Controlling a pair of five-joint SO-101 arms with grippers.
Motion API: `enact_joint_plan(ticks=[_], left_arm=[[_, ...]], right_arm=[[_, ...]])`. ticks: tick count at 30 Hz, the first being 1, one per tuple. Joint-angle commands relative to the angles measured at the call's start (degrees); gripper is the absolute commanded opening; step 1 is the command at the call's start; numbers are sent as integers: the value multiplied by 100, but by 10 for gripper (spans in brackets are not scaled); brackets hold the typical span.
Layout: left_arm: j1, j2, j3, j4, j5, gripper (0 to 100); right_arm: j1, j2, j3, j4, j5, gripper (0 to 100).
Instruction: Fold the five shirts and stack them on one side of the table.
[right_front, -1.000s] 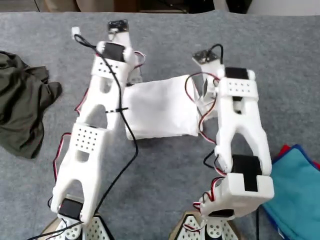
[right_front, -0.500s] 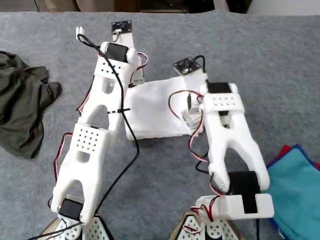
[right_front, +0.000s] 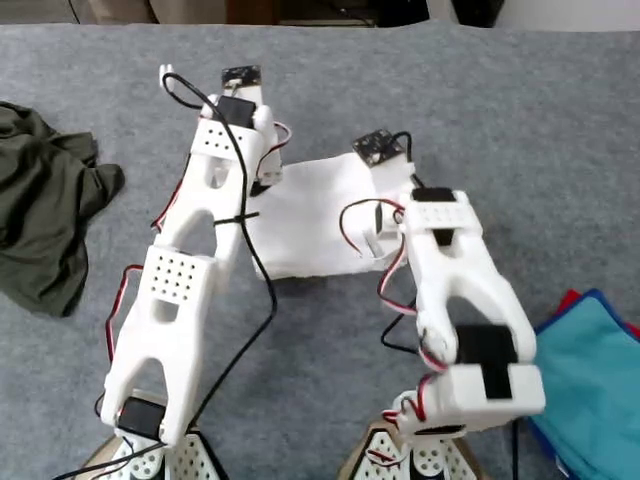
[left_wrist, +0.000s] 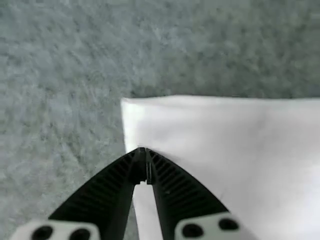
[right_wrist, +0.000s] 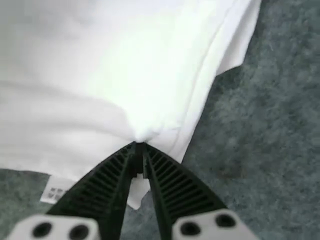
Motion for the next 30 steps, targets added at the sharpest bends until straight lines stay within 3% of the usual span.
enact_joint_plan(ticks=[1, 9, 14, 19, 23, 26, 30], left_arm=[[-281, 40, 0, -387, -44, 21], [-457, 321, -26, -615, -44, 20], [-422, 215, -53, -563, -26, 20], [-299, -242, -809, 123, -44, 20], [-281, -532, -1152, 527, -18, 19], [-316, -963, -589, 527, -9, 19], [-132, -1798, 1099, 527, 211, 19]], right_arm=[[189, 567, -804, 440, 79, 5], [189, 813, -1103, 677, 492, 5], [-22, -22, -1270, 1055, 501, 5], [-154, -945, -1763, 1257, 510, 5], [-145, -426, -2738, 1275, 668, 5], [-154, 356, -3521, 1275, 677, 5], [-224, 1446, -4523, 1292, 686, 5]])
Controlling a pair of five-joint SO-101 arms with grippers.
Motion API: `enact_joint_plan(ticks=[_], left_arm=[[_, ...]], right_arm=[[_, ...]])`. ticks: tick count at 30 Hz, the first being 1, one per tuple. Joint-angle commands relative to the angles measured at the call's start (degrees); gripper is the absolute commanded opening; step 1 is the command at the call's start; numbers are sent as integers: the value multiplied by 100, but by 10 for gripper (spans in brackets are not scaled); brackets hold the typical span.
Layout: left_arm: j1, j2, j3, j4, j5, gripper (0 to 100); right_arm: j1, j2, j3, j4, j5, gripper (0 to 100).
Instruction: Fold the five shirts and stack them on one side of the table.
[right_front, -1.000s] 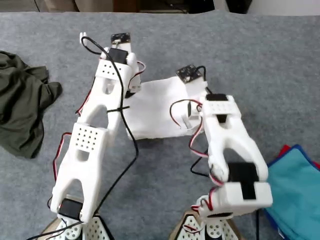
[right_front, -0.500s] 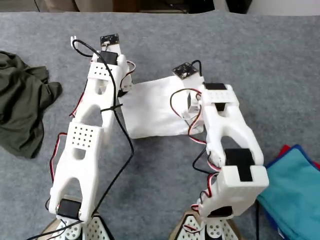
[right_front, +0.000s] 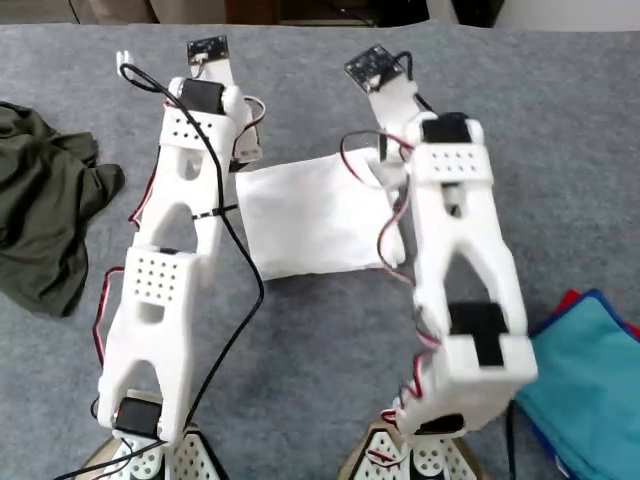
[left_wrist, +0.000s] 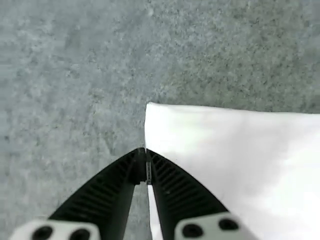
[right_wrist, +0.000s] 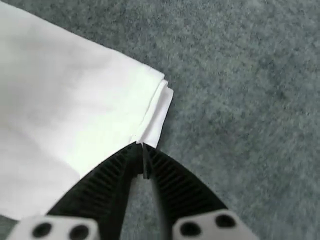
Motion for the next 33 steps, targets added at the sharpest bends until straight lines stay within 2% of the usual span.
enact_joint_plan(ticks=[1, 6, 10, 18, 22, 27, 33], left_arm=[[273, -1059, 1459, 88, 167, 20], [914, -2167, 3525, 53, 62, 20], [1037, -2993, 4457, -167, 123, 20], [1169, -3336, 6040, -1213, 123, 20], [1618, -3371, 6927, -2101, 308, 20], [1653, -3380, 7508, -2769, 536, 20], [1354, -3398, 7534, -2840, 519, 20]], right_arm=[[-101, 769, -1095, 123, 44, 5], [-110, 1754, -2193, 475, 18, 5], [-84, 2378, -2826, 615, 35, 5], [-75, 3222, -3679, 791, 18, 5], [-75, 3679, -4136, 870, 35, 5], [-57, 4136, -4822, 1187, 44, 5], [-57, 4400, -5534, 1600, 44, 5]])
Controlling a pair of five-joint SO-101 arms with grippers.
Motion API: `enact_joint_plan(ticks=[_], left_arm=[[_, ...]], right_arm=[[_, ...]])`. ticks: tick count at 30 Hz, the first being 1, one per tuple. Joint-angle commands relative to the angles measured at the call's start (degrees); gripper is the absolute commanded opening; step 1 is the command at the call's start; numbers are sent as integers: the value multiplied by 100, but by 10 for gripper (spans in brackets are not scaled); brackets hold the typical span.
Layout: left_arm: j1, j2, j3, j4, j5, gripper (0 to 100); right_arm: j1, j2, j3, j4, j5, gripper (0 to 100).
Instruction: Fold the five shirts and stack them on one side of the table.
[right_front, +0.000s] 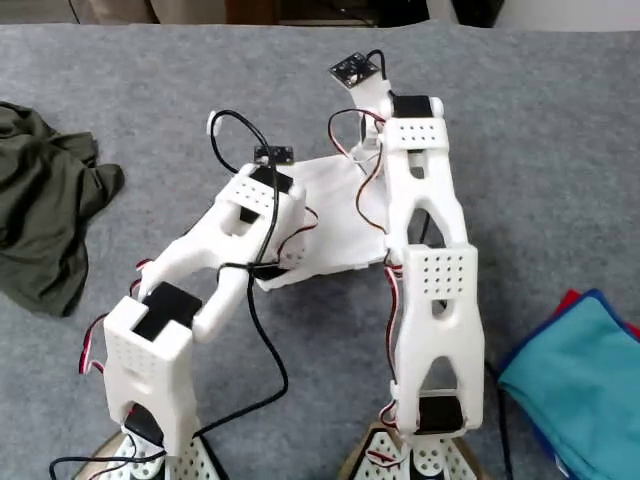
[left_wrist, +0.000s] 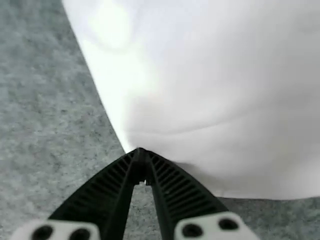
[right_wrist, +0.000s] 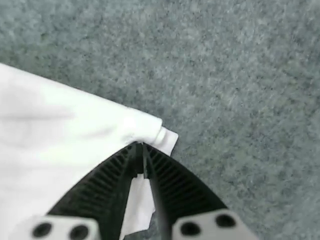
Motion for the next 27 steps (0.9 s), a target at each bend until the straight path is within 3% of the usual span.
enact_joint_plan(ticks=[1, 11, 14, 16, 22, 24, 27], left_arm=[[-176, -242, -26, -141, 26, 20], [-299, -1323, -712, 35, -211, 20], [-651, -1455, -1046, 229, -229, 20], [-976, -1455, -1125, 281, -229, 20], [-1635, -1446, -958, 299, -484, 34], [-1591, -1446, -958, 308, -923, 81], [-1609, -1446, -993, 404, -949, 111]], right_arm=[[-13, 13, -541, 123, 44, 5], [171, -435, -1798, 1433, -158, 5], [136, -418, -2185, 2048, -220, 5], [180, -426, -2466, 2365, -651, 5], [347, -462, -2536, 2426, -1310, 12], [356, -558, -2352, 2426, -1556, 50], [330, -963, -1569, 2426, -1626, 143]])
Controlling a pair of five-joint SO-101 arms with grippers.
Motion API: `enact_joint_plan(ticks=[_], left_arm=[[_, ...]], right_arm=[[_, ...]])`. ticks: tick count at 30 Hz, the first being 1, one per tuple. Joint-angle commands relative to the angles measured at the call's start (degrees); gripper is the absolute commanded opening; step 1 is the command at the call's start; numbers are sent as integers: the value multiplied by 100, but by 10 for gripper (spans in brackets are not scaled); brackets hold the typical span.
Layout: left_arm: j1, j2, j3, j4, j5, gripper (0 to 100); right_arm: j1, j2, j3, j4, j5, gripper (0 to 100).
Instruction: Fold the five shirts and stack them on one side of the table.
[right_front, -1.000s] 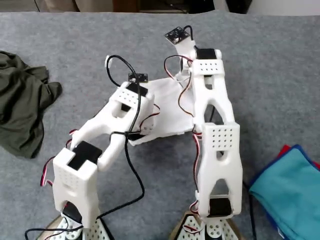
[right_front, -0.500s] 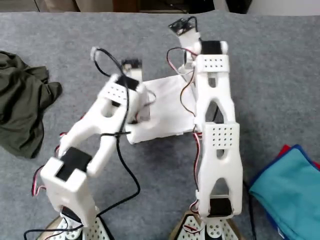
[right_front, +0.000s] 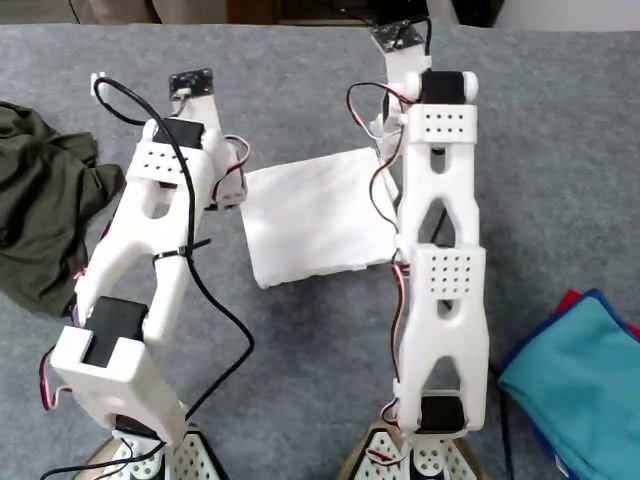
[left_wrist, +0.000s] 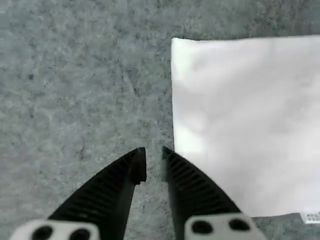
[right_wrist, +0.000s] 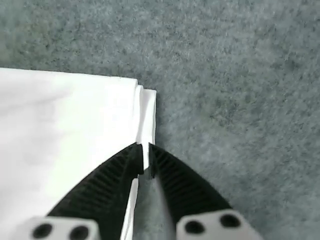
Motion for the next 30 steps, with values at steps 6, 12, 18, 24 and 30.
enact_joint_plan(ticks=[6, 12, 18, 24, 30], left_arm=[[-88, -286, -158, 114, -114, 116], [-158, 136, -334, -44, 598, 211], [-176, 963, -1477, -264, 659, 214], [-185, 2070, -2778, -237, 659, 214], [-193, 2730, -3692, 220, 598, 211]], right_arm=[[92, -2114, 2756, -35, -396, 200], [110, -2721, 4699, -985, -1160, 265], [75, -3178, 6220, -1723, -1468, 314], [-57, -4409, 8189, -2954, -1855, 314], [-418, -5543, 9481, -3938, -2233, 314]])
